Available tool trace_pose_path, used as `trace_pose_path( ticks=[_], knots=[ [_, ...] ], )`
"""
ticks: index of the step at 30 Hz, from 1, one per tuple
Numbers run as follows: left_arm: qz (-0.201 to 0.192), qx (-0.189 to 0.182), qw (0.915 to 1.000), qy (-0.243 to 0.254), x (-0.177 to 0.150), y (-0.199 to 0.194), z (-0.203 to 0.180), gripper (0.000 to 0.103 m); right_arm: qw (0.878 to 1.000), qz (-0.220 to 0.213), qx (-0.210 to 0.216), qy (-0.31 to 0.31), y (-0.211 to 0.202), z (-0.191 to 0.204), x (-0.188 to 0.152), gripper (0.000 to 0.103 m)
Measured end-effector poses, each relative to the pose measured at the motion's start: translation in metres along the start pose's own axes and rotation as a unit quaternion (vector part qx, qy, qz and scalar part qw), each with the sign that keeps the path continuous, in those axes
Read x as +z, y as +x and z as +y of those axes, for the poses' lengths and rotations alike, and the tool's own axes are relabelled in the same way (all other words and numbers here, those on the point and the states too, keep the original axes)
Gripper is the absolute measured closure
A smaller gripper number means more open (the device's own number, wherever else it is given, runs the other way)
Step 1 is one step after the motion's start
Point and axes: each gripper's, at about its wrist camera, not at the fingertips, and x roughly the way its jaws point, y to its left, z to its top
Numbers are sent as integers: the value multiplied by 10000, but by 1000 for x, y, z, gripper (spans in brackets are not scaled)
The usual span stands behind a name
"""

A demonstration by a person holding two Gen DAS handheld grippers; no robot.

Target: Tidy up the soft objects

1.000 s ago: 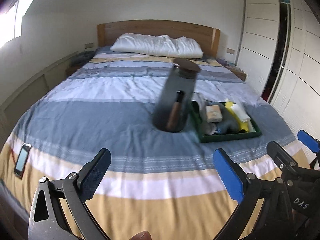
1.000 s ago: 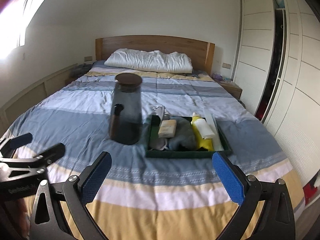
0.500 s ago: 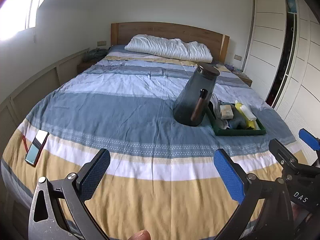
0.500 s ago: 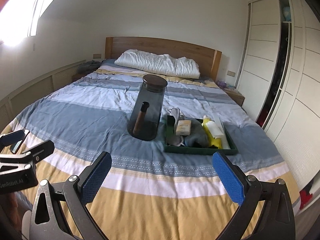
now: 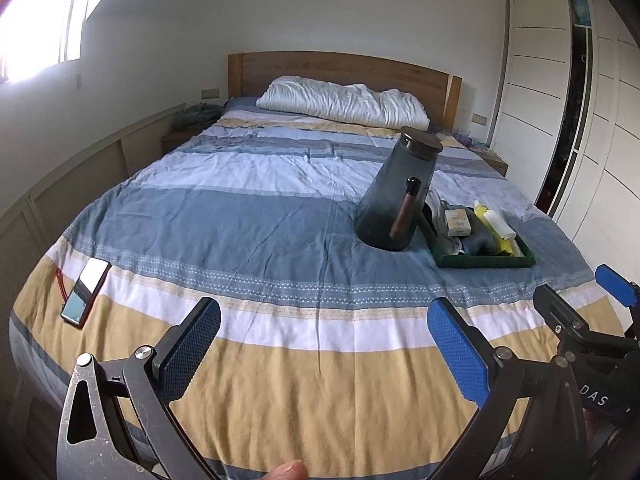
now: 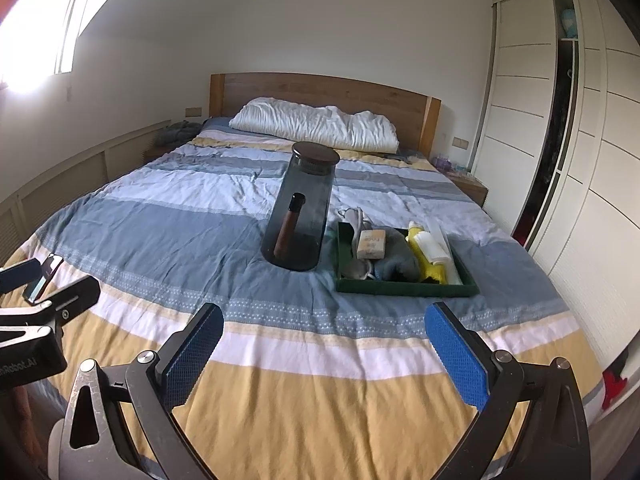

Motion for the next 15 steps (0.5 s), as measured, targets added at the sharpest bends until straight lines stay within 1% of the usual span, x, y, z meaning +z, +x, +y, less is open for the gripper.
trace_pose_path(
  ticks=[9, 15],
  knots=[
    [19, -82, 9999, 125, -4, -1, -8, 2, 10000, 31, 34, 44, 1, -2, -3, 0],
    [-162, -66, 9998, 37, -4, -3, -6, 2, 10000, 21, 5, 52, 2, -4, -4, 0]
  ],
)
